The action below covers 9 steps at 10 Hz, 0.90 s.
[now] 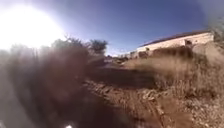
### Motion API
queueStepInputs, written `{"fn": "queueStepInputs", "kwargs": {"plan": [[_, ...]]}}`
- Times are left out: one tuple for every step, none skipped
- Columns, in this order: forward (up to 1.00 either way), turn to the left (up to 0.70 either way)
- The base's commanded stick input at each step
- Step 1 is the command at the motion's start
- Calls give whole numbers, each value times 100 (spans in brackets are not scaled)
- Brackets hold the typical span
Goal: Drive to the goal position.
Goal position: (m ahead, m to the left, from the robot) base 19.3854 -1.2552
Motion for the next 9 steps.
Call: {"fn": "queueStepInputs", "kwargs": {"plan": [[50,0],[50,0],[50,0],[50,0],[50,0],[50,0],[50,0],[50,-1],[50,-5]]}}
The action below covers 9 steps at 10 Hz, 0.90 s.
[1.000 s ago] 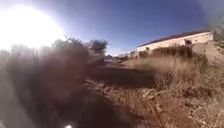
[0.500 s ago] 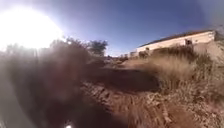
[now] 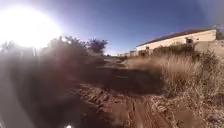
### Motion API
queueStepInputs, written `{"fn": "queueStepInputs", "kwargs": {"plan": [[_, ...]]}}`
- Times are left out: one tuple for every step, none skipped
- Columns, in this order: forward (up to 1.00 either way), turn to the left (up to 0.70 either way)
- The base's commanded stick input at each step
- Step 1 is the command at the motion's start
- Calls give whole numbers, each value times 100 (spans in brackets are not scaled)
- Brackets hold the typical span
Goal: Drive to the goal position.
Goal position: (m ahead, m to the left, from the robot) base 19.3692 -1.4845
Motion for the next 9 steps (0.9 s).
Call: {"fn": "queueStepInputs", "kwargs": {"plan": [[50,-6],[50,0],[50,0],[50,0],[50,0],[50,0],[50,0],[50,0],[50,0]]}}
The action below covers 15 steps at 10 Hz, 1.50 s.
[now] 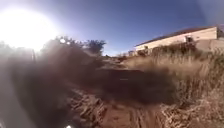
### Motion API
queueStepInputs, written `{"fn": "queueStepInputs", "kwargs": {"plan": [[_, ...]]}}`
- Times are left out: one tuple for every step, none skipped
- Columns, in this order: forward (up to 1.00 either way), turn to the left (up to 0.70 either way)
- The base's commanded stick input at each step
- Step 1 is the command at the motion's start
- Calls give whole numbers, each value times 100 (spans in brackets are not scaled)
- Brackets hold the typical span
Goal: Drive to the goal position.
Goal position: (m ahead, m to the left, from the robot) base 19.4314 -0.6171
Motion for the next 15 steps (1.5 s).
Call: {"fn": "queueStepInputs", "kwargs": {"plan": [[50,-15],[50,-35],[50,-41],[50,0],[50,0],[50,0],[50,-50],[50,-43],[50,-24],[50,-4],[50,0],[50,0],[50,0],[50,0],[50,0]]}}
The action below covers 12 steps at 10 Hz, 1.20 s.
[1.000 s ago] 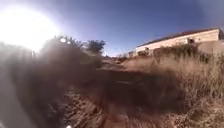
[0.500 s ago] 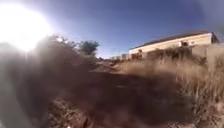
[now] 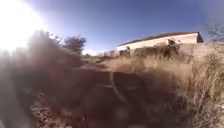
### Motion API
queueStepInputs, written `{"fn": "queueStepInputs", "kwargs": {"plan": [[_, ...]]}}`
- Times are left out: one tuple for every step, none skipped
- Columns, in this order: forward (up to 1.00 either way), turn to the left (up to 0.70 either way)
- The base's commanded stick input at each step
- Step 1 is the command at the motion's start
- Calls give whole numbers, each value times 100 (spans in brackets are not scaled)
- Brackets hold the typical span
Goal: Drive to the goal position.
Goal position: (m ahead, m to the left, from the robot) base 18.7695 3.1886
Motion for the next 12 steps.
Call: {"fn": "queueStepInputs", "kwargs": {"plan": [[50,0],[50,0],[50,0],[50,0],[50,0],[50,0],[50,0],[50,0],[50,0],[50,0],[50,0],[50,0]]}}
